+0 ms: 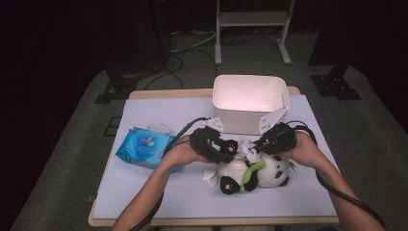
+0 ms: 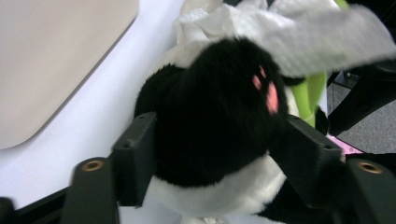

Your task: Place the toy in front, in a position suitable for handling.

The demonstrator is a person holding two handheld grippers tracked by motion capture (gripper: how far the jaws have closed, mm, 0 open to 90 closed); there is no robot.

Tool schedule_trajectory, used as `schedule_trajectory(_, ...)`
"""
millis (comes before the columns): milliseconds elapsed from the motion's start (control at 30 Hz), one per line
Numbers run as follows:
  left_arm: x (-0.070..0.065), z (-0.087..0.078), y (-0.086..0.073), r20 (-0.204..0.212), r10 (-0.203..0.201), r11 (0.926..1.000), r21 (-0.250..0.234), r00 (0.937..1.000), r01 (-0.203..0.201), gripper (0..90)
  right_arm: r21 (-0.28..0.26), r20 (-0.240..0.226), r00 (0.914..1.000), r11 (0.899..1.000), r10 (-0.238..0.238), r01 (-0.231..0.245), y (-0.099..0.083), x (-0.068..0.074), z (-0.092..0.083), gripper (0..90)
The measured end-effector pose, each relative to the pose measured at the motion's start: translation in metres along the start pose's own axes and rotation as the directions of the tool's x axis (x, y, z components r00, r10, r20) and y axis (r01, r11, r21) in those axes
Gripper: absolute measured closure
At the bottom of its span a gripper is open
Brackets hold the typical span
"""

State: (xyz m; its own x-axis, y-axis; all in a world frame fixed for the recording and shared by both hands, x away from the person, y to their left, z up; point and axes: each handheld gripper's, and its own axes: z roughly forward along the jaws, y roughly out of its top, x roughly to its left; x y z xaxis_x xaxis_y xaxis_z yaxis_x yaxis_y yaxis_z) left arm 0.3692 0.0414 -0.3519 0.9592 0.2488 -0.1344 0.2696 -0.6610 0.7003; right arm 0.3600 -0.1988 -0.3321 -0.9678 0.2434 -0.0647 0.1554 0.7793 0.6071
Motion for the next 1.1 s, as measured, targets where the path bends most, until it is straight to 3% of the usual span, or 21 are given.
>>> schedule_trajectory(133, -0.002, 0.006, 0.004, 0.004, 0.006, 0.9998, 0.020, 1.0000, -0.006, 25.6, -0.006, -0.026, 0.9996, 1.000, -0.013, 0.013, 0.003, 0.006, 0.001, 80.9)
schedule_trajectory(333, -0.007, 0.010, 0.004, 0.004, 0.047, 0.9983, 0.035, 0.9989, -0.047, 29.3, 0.009, -0.017, 0.9985, 0.999, -0.052, 0.052, 0.006, 0.014, -0.001, 80.8)
schedule_trajectory(567, -0.011, 0.008, 0.005, 0.003, 0.075, 0.9961, 0.045, 0.9971, -0.075, 31.9, 0.001, 0.021, 0.9996, 1.000, -0.020, 0.020, -0.006, 0.008, -0.013, 80.8)
schedule_trajectory(833, -0.010, 0.008, 0.004, 0.018, 0.069, 0.9969, 0.036, 0.9975, -0.070, 32.1, -0.036, 0.066, 0.9975, 0.999, 0.024, -0.022, -0.025, 0.003, -0.033, 80.7)
schedule_trajectory(1100, -0.009, 0.007, 0.005, 0.023, 0.071, 0.9964, 0.044, 0.9972, -0.072, 32.0, -0.042, 0.089, 0.9931, 0.996, 0.076, -0.073, -0.055, 0.001, -0.052, 80.6)
